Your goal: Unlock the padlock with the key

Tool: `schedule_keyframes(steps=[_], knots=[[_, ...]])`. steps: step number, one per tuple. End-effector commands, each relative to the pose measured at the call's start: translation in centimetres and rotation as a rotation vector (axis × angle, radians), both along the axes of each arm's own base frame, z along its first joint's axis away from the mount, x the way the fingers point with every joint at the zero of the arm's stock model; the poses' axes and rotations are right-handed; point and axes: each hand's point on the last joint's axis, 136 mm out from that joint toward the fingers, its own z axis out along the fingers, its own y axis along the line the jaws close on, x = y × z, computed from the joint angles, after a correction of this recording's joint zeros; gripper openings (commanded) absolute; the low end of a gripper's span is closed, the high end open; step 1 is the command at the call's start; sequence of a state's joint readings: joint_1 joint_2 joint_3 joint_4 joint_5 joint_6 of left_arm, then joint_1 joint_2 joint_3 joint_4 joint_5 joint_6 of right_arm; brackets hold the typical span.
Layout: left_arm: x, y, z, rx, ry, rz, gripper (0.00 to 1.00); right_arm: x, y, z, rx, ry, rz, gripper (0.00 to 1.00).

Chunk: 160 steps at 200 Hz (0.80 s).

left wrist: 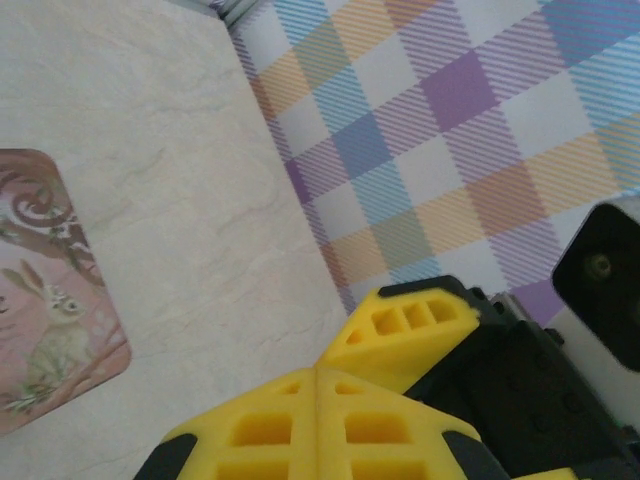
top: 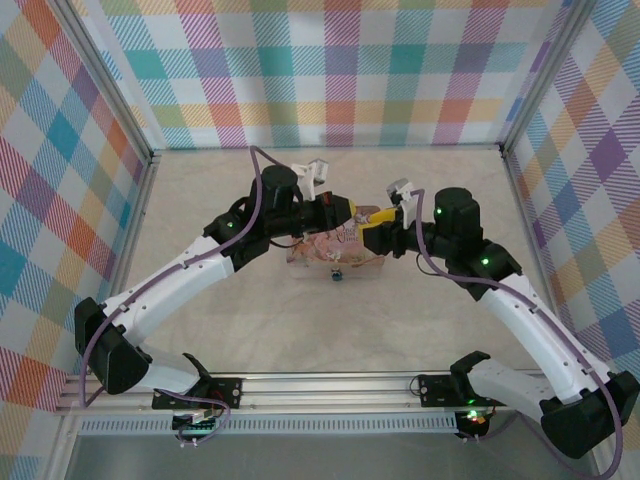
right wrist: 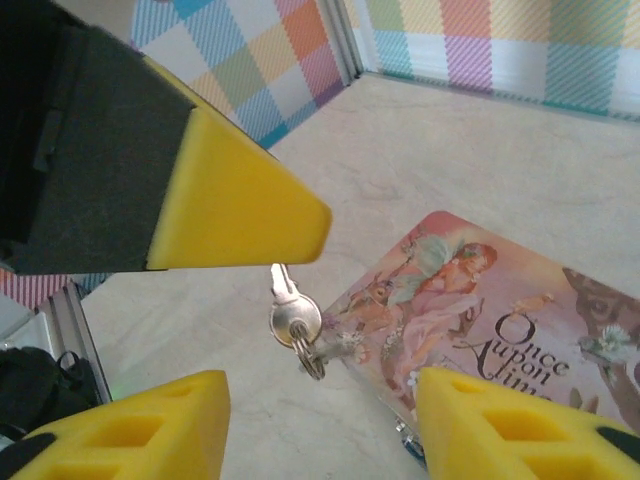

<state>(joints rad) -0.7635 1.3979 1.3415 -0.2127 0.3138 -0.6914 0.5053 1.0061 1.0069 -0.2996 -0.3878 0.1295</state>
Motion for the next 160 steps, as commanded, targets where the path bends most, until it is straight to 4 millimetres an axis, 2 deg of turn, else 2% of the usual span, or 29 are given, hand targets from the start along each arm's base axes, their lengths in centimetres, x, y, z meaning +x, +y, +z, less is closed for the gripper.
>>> schedule_keyframes(steps=[1, 7, 14, 47, 53, 94, 137, 160], knots=[[-0.3, 0.9, 1.1, 0.046, -0.074, 0.006, 0.00, 0.5, -0.5, 0.2, 0.030, 0.018, -0.055, 0.59], [-0.3, 1.0, 1.1, 0.053, -0.084, 0.002, 0.00, 0.5, -0.5, 0.1, 0.042, 0.038, -0.055, 0.59], [-0.4, 1.3, 0.1, 0.087, -0.066, 0.000, 0.00, 0.6, -0.3, 0.1, 0.063, 0.064, -0.051, 0.59], [-0.7, 1.9, -0.5, 0.098, -0.089, -0.009, 0.00, 1.4, 0.2, 1.1, 0.229, 0.179, -0.009, 0.53], [-0.6, 1.7, 0.2, 0.069, -0.115, -0.009, 0.00, 1.5, 0.3, 1.4, 0.270, 0.197, 0.004, 0.53], [-1.2, 1.2, 0.7, -0.018, -0.124, -0.041, 0.00, 1.3, 1.3, 3.4, 0.520, 0.259, 0.125, 0.52], [-1.6, 1.1, 1.3, -0.093, -0.118, -0.044, 0.00, 1.1, 1.3, 3.8, 0.641, 0.271, 0.156, 0.53], [-1.6, 1.1, 1.7, -0.110, -0.125, -0.040, 0.00, 0.6, 1.8, 3.6, 0.647, 0.289, 0.189, 0.44]])
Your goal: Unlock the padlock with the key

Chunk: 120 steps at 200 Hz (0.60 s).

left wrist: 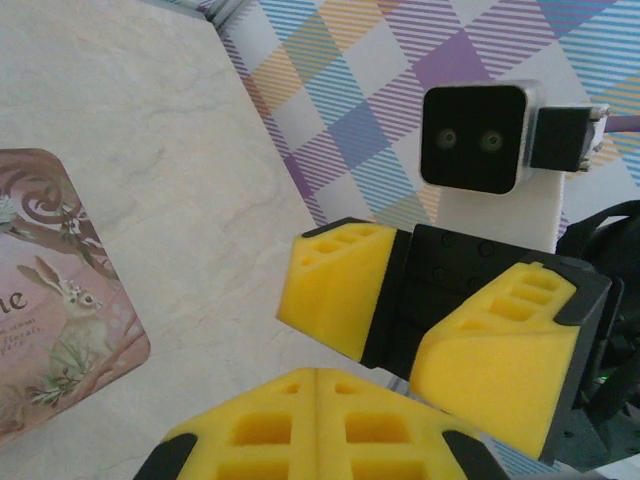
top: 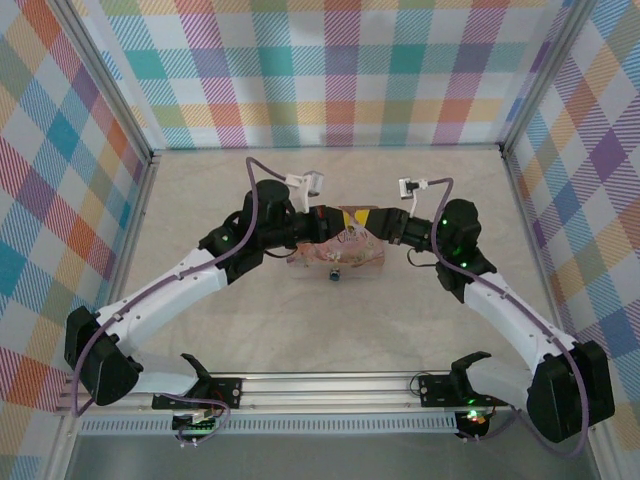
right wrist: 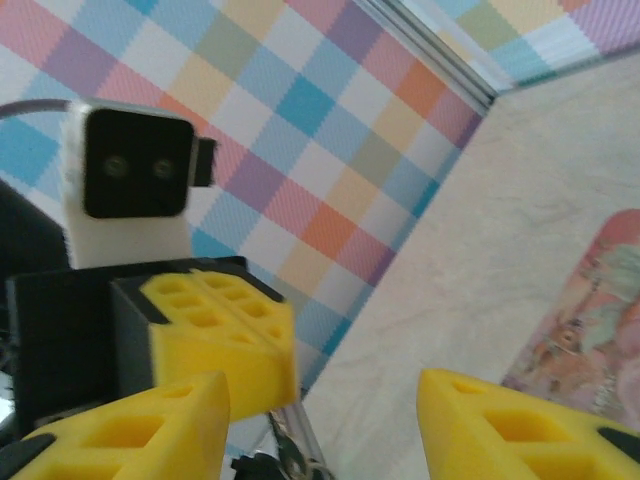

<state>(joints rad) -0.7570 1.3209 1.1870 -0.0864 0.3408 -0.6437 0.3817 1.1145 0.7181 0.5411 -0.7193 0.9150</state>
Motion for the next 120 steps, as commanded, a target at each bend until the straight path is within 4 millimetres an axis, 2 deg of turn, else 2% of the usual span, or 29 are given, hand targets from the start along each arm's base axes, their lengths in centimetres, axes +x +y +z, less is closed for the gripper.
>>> schedule_keyframes(steps=[1, 52, 120], knots=[[-0.4, 0.2, 3.0, -0.092, -0.053, -0.008, 0.00, -1.4, 0.5, 2.5, 0.089, -0.063, 0.072, 0.44], [-0.4, 0.2, 3.8, -0.120, -0.061, -0.005, 0.00, -1.9, 1.0, 1.5, 0.060, -0.045, 0.097, 0.47], [-0.1, 0.4, 4.2, -0.129, -0.073, 0.013, 0.00, -2.3, 1.3, 1.4, 0.054, -0.048, 0.124, 0.27]])
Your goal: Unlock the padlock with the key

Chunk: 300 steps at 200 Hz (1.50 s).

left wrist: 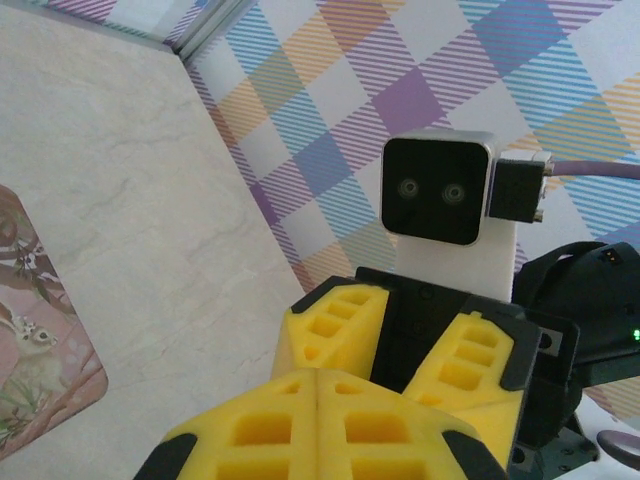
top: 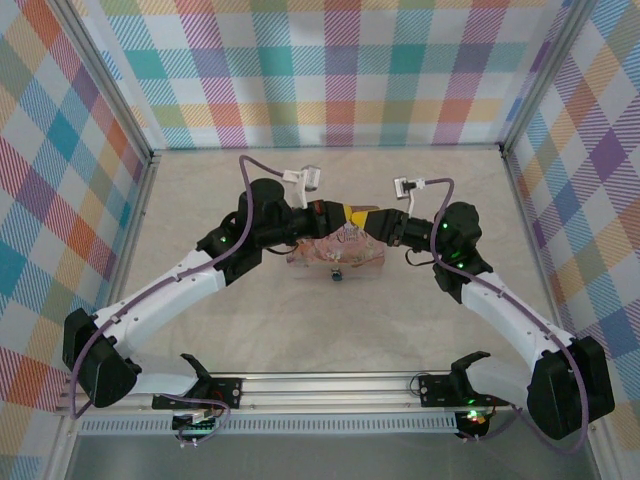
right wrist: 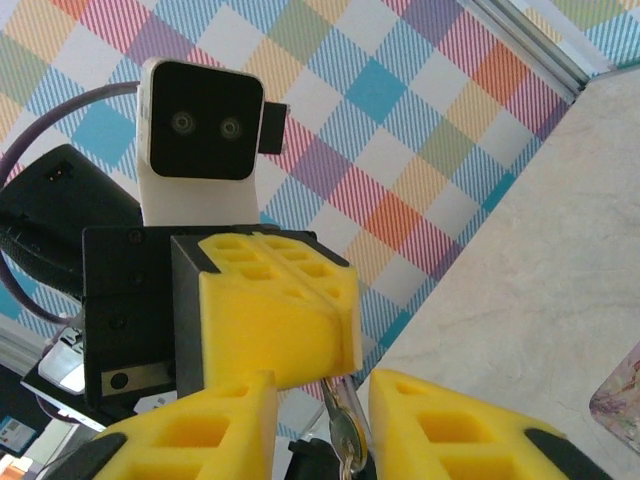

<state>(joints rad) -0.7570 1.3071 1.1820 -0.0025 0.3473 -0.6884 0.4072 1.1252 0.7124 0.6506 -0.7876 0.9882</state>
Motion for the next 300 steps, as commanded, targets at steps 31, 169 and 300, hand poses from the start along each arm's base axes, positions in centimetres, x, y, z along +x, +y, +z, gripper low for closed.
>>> schedule_keyframes(steps=[31, 169, 300], knots=[[-0.2, 0.6, 2.1, -0.050, -0.048, 0.011, 0.00, -0.3, 0.3, -0.4, -0.004, -0.018, 0.017, 0.17], [1.4, 5.3, 0.0, 0.046, 0.033, 0.237, 0.60, 0.8, -1.8, -0.8, -0.323, -0.143, -0.169, 0.00], [2.1, 11.5, -2.3, 0.066, 0.202, 0.449, 0.65, 5.6, -1.9, 5.1, -0.998, -0.973, -0.682, 0.00]])
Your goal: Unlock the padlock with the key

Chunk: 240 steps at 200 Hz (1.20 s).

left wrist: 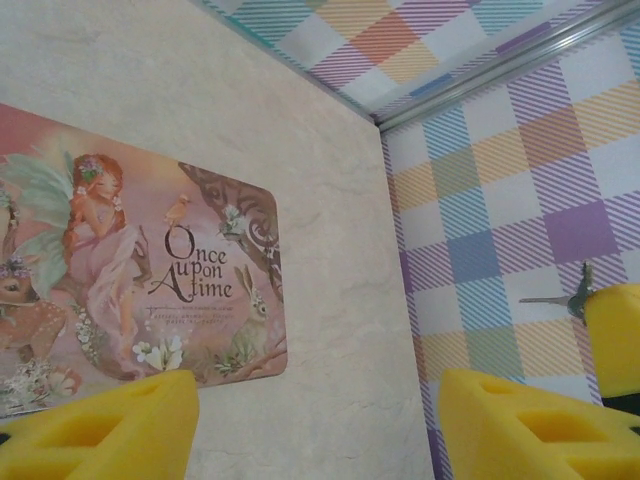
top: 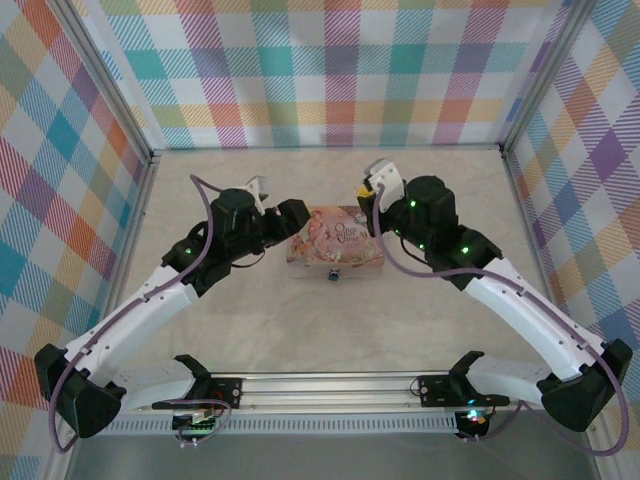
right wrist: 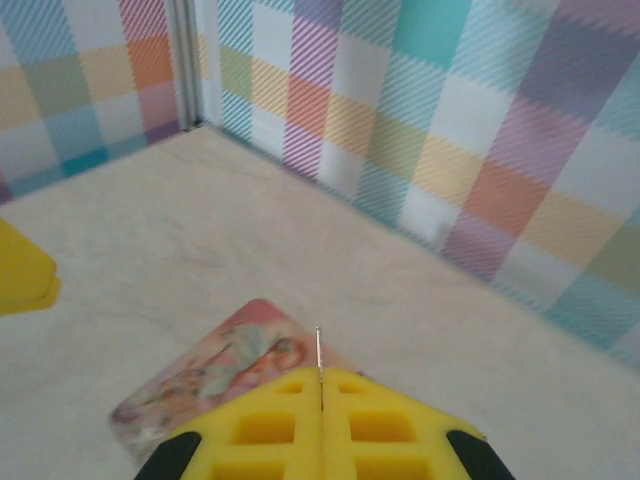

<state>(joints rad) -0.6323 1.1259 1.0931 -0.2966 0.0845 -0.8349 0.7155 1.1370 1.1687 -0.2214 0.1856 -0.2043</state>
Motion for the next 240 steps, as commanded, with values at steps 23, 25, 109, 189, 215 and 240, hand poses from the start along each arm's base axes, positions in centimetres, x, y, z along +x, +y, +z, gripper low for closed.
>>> schedule_keyframes(steps=[23, 25, 109, 189, 215, 240], knots=[[0.4, 1.2, 3.7, -0.057, -0.048, 0.039, 0.65, 0.3, 0.2, 5.0, -0.126, -0.445, -0.119, 0.00], [0.4, 1.2, 3.9, -0.059, -0.051, 0.040, 0.65, 0.3, 0.3, 5.1, -0.125, -0.452, -0.119, 0.00], [1.8, -3.1, 13.7, -0.290, -0.174, -0.111, 0.73, -1.3, 2.3, 8.0, -0.080, -0.605, -0.103, 0.00], [1.8, -6.8, 14.8, -0.326, -0.143, -0.204, 0.71, -1.2, 2.8, 7.6, -0.079, -0.588, -0.091, 0.00], [1.7, -7.4, 14.6, -0.322, -0.135, -0.215, 0.63, -1.0, 3.1, 7.3, -0.090, -0.580, -0.086, 0.00], [1.7, -8.0, 14.2, -0.316, -0.121, -0.226, 0.53, -0.9, 3.2, 7.1, -0.095, -0.576, -0.087, 0.00]])
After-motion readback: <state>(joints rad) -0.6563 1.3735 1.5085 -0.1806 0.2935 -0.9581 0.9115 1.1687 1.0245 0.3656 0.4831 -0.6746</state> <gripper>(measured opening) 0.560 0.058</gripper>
